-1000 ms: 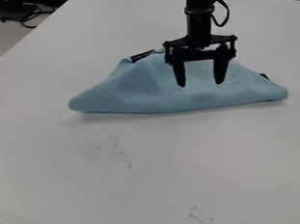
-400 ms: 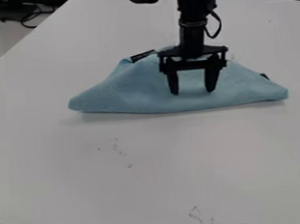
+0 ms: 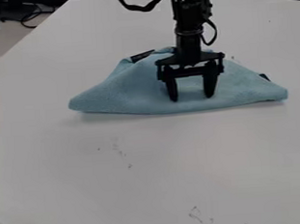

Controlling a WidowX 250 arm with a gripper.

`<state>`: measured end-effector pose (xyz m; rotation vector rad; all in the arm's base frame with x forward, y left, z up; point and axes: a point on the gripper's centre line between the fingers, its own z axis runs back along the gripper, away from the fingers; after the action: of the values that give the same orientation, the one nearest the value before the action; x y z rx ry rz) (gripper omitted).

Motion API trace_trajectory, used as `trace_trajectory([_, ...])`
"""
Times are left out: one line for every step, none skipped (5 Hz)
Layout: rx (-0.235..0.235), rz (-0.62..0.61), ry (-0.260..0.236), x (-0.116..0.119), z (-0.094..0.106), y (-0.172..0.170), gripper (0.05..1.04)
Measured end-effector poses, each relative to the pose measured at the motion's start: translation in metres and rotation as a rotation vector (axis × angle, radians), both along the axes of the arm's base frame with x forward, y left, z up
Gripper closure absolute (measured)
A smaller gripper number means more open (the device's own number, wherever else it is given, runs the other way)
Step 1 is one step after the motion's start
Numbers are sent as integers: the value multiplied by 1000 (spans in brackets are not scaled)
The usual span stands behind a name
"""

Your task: Touch the cloth then left it

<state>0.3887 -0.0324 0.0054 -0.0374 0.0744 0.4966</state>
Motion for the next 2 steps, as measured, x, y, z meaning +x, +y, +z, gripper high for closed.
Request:
trace_trajectory([-7, 16, -7, -5, 0, 9, 82])
trace_trajectory([10, 43, 22, -13, 0, 29, 82])
